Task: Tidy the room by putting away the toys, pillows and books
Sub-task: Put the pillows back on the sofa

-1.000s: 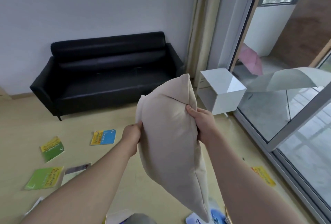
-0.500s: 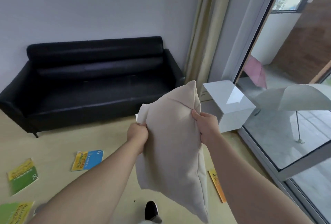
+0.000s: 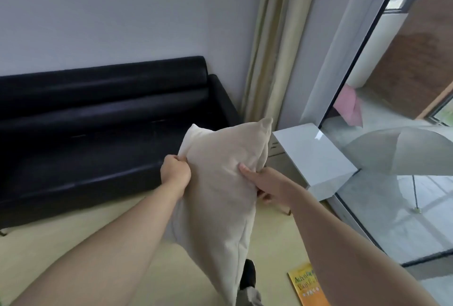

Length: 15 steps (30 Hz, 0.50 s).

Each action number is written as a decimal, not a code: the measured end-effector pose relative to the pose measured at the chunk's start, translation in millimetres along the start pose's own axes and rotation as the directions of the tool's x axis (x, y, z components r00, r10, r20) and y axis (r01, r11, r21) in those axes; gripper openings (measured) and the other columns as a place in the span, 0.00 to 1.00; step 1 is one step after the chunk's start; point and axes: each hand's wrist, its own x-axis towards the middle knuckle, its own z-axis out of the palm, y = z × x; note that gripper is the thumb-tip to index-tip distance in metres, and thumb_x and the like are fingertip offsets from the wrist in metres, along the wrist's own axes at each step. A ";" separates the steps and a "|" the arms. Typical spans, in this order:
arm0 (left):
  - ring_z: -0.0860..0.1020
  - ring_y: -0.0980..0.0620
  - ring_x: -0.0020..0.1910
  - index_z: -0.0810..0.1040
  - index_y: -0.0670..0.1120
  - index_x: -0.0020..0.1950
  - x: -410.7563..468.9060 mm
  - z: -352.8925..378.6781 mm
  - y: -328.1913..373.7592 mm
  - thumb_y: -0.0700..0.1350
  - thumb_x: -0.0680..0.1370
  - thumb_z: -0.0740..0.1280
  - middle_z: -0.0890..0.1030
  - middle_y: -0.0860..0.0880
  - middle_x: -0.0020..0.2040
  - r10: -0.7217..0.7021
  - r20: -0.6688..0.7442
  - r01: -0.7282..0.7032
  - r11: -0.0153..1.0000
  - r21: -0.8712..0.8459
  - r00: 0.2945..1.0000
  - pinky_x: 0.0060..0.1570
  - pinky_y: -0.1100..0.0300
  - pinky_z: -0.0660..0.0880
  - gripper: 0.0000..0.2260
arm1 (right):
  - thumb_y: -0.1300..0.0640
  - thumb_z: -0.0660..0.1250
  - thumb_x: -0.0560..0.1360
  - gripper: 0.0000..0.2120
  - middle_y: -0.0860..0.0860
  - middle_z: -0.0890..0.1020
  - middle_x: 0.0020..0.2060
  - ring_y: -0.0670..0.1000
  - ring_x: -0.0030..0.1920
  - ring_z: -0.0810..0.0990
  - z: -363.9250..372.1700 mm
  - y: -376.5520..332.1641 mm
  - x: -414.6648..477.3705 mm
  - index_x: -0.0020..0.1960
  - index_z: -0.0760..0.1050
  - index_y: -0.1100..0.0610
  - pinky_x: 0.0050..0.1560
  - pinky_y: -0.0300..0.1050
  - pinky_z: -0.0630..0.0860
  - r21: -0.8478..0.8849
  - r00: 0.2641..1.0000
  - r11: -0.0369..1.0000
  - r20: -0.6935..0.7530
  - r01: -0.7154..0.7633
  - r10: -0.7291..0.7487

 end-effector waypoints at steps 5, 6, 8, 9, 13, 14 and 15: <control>0.71 0.44 0.50 0.71 0.42 0.61 85.4 34.3 42.7 0.49 0.86 0.58 0.73 0.46 0.54 -0.040 -0.093 0.040 0.999 0.005 0.995 0.49 0.52 0.67 0.11 | 0.34 0.62 0.79 0.29 0.55 0.85 0.49 0.54 0.48 0.83 -18.2 -54.5 90.1 0.55 0.80 0.61 0.50 0.47 0.78 -0.058 0.971 0.971 -0.048 0.231 -0.234; 0.72 0.44 0.50 0.70 0.43 0.61 99.7 36.9 49.8 0.47 0.85 0.59 0.74 0.46 0.54 -0.053 -0.113 0.053 0.999 -0.002 0.992 0.48 0.52 0.67 0.10 | 0.35 0.63 0.79 0.28 0.56 0.85 0.48 0.54 0.47 0.83 -23.3 -67.0 107.4 0.53 0.81 0.62 0.48 0.46 0.78 -0.035 0.966 0.967 -0.053 0.252 -0.254; 0.72 0.44 0.50 0.72 0.44 0.61 127.2 41.4 63.3 0.43 0.84 0.60 0.75 0.46 0.55 -0.078 -0.129 0.080 0.997 0.014 0.989 0.48 0.53 0.68 0.08 | 0.36 0.63 0.79 0.29 0.56 0.86 0.44 0.54 0.41 0.83 -32.2 -96.4 142.9 0.50 0.82 0.64 0.42 0.45 0.77 -0.003 0.957 0.958 -0.032 0.287 -0.287; 0.73 0.44 0.51 0.72 0.45 0.62 140.9 43.6 67.4 0.42 0.82 0.60 0.75 0.46 0.55 -0.090 -0.116 0.095 0.995 0.038 0.989 0.49 0.53 0.69 0.09 | 0.37 0.63 0.79 0.30 0.56 0.86 0.41 0.54 0.39 0.83 -34.1 -111.8 159.5 0.50 0.82 0.65 0.42 0.45 0.79 0.009 0.953 0.954 -0.018 0.301 -0.301; 0.77 0.44 0.63 0.75 0.49 0.69 180.3 57.2 72.7 0.48 0.81 0.63 0.78 0.48 0.66 -0.083 0.027 0.078 0.985 0.154 0.996 0.51 0.56 0.73 0.16 | 0.40 0.63 0.81 0.27 0.54 0.82 0.31 0.54 0.34 0.80 -22.8 -165.4 220.9 0.45 0.80 0.66 0.38 0.44 0.76 0.039 0.948 0.949 0.032 0.314 -0.315; 0.76 0.45 0.64 0.75 0.49 0.70 185.2 61.5 73.1 0.49 0.82 0.63 0.78 0.48 0.67 -0.066 0.065 0.054 0.984 0.170 0.996 0.52 0.57 0.73 0.17 | 0.41 0.63 0.81 0.26 0.53 0.81 0.31 0.53 0.33 0.79 -18.1 -174.1 233.8 0.43 0.79 0.64 0.37 0.43 0.75 0.041 0.952 0.953 0.046 0.300 -0.302; 0.76 0.45 0.65 0.75 0.48 0.71 190.6 65.4 75.3 0.50 0.83 0.62 0.78 0.47 0.68 -0.050 0.092 0.034 0.986 0.166 0.995 0.55 0.56 0.74 0.17 | 0.41 0.63 0.81 0.24 0.53 0.80 0.32 0.52 0.33 0.78 -14.2 -182.6 246.2 0.42 0.78 0.62 0.36 0.43 0.74 0.045 0.959 0.960 0.060 0.276 -0.278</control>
